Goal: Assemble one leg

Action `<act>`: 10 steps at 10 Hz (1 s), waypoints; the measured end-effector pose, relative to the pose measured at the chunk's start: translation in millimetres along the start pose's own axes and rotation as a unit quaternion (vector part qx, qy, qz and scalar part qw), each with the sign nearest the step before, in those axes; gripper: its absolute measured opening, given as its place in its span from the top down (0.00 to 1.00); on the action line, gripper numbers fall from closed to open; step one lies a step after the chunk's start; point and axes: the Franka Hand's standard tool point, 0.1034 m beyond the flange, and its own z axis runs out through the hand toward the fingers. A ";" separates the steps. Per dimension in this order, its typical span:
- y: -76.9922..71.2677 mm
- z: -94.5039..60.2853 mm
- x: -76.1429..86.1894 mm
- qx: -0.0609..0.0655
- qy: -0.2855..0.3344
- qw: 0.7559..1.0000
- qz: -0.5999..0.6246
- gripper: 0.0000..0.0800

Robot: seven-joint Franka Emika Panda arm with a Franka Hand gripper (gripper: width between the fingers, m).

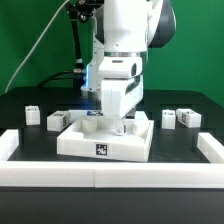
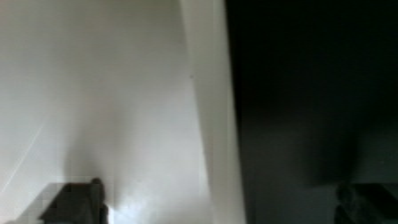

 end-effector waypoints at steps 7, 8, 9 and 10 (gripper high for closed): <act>0.0 0.0 -0.1 0.000 0.000 1.000 0.000 0.19; 0.0 0.0 -0.1 0.000 0.000 1.000 0.000 0.34; 0.0 0.0 -0.1 0.000 0.000 1.000 0.000 0.52; 0.0 0.0 -0.1 0.000 0.000 1.000 0.000 0.70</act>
Offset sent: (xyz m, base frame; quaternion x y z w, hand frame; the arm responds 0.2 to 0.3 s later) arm 0.0000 0.0000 0.0000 0.0000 0.0000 0.0000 1.0000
